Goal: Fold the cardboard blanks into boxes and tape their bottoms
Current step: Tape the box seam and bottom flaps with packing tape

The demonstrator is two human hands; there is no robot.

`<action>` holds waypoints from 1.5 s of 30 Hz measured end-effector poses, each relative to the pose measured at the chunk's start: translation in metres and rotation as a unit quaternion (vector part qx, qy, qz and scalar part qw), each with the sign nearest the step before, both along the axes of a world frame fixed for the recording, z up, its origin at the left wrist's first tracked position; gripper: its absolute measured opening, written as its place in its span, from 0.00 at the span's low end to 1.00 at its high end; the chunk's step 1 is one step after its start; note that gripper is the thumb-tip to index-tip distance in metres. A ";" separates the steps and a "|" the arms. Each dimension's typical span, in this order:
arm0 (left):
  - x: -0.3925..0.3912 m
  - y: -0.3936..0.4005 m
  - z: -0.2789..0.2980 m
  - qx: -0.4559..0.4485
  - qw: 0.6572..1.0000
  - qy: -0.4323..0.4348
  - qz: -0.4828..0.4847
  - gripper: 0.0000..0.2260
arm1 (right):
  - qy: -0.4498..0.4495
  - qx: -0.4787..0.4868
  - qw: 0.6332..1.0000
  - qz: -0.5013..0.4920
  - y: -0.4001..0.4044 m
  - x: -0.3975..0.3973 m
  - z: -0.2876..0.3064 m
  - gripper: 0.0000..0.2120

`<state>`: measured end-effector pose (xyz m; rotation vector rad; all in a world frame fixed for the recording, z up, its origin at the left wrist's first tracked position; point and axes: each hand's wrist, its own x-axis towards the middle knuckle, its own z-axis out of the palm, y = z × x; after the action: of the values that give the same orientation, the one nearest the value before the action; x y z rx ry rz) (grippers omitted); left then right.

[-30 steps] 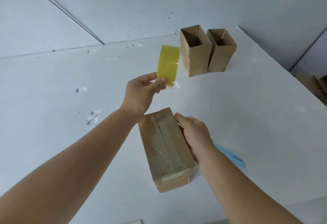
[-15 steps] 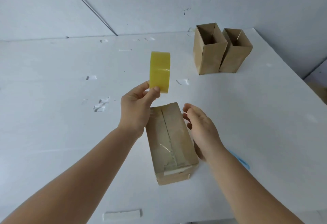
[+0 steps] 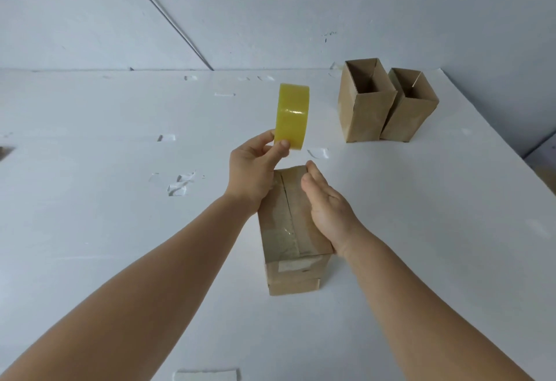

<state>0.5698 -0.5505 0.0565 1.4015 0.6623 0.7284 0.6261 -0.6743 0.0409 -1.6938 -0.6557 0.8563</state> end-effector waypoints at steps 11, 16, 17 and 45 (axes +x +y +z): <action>-0.012 0.009 0.021 0.072 0.994 -0.019 -0.081 0.08 | -0.063 0.060 0.993 -0.075 0.010 0.032 0.022 0.38; -0.028 -0.002 0.033 0.063 0.984 -0.001 -0.169 0.11 | -0.014 0.170 0.984 -0.044 0.000 0.049 0.043 0.56; -0.031 -0.004 0.034 0.062 0.982 0.013 -0.179 0.11 | 0.006 0.181 0.983 -0.037 -0.004 0.051 0.044 0.59; -0.075 -0.029 0.048 -0.124 0.953 0.167 -0.219 0.05 | 0.172 0.281 0.940 0.092 -0.036 0.044 0.059 0.33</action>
<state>0.4949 -0.5795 0.1048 1.3828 0.6455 0.0509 0.6697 -0.7104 0.0996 -0.9525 -0.7375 0.9564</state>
